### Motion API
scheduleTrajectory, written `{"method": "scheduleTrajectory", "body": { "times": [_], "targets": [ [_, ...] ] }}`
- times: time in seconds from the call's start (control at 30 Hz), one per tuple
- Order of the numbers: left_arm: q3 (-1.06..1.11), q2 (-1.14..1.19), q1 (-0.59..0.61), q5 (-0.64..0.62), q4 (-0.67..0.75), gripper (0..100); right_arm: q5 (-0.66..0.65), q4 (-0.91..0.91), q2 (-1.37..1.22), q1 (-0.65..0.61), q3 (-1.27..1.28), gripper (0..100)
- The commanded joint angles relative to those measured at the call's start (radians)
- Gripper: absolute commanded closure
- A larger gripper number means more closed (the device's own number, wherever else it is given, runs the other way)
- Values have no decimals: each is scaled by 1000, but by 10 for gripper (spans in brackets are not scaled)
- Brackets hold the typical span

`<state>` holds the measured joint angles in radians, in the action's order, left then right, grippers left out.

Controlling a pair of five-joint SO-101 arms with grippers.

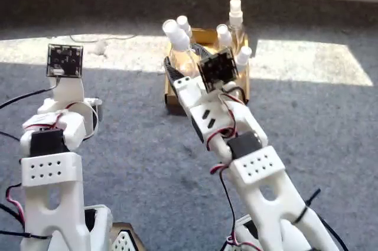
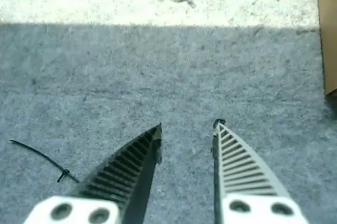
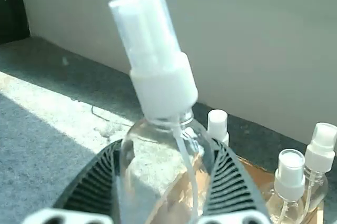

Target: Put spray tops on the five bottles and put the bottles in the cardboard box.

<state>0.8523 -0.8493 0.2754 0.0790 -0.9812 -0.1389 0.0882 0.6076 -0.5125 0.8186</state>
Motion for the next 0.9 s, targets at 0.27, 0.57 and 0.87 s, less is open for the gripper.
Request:
{"method": "scheduleTrajectory", "body": {
  "times": [0.27, 0.57, 0.87],
  "targets": [
    [424, -13, -2, 5, 477, 842, -3, -266, -387, 7, -245, 995],
    [429, -13, -25, 5, 477, 842, -2, -641, -496, 7, -45, 995],
    [429, -13, -25, 5, 477, 842, 87, -786, -642, 41, -36, 995]
  ]
}}
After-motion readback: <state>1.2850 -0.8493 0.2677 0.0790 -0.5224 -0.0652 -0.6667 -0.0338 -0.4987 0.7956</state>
